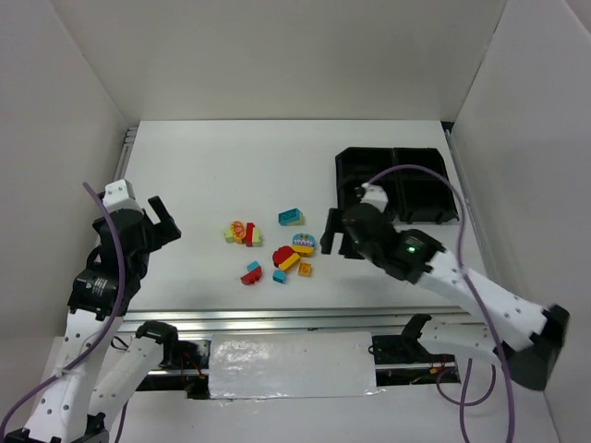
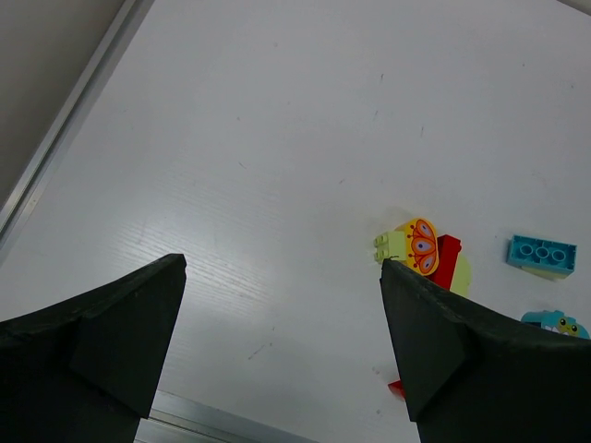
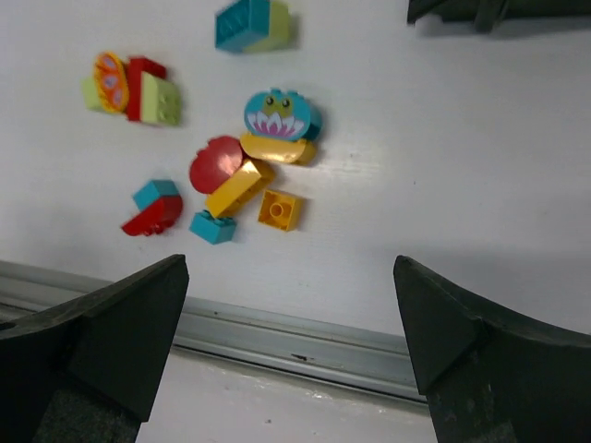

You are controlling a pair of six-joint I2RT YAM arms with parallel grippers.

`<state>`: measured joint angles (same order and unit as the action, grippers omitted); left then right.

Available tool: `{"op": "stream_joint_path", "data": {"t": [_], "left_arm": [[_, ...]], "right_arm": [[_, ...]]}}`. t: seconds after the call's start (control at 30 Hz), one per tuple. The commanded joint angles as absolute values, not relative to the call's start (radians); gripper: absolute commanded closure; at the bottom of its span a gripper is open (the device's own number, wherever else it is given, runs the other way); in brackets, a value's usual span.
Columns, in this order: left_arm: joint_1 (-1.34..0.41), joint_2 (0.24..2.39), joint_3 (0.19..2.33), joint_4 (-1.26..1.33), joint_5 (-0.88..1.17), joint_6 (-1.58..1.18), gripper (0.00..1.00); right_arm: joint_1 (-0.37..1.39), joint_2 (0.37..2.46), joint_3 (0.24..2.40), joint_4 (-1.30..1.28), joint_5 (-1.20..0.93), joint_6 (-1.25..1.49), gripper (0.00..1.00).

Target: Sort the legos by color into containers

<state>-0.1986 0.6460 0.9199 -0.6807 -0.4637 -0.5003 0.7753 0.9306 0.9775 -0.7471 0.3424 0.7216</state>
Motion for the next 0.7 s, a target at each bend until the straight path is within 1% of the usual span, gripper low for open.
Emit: {"op": "stream_joint_path", "data": {"t": [0.0, 0.07, 0.1, 0.17, 0.27, 0.4, 0.67], "left_arm": [[-0.19, 0.653, 0.922, -0.66, -0.466, -0.497, 0.01], [-0.19, 0.655, 0.922, -0.661, -0.462, -0.495, 0.01], [-0.19, 0.657, 0.922, -0.661, -0.46, -0.494, 0.0], [-0.19, 0.65, 0.919, -0.661, -0.456, -0.492, 0.0], [-0.19, 0.641, 0.917, -0.66, -0.454, -0.492, 0.0], [-0.19, 0.635, 0.916, -0.657, -0.445, -0.489, 0.01], [-0.19, 0.637, 0.914, -0.657, -0.439, -0.488, 0.01]], "right_arm": [[0.893, 1.134, 1.018, -0.692, 0.491, 0.845, 0.0], [0.932, 1.285, 1.045, -0.696, 0.537, 0.88, 0.0], [0.943, 1.326, 1.064, -0.684, 0.543, 0.885, 0.01], [0.956, 1.428, 1.071, -0.658, 0.525, 0.888, 0.04], [0.969, 1.506, 1.054, -0.571, 0.468, 0.888, 0.13], [0.977, 1.574, 1.051, -0.543, 0.442, 0.894, 0.17], [0.98, 1.643, 1.031, -0.505, 0.422, 0.896, 0.21]]}}
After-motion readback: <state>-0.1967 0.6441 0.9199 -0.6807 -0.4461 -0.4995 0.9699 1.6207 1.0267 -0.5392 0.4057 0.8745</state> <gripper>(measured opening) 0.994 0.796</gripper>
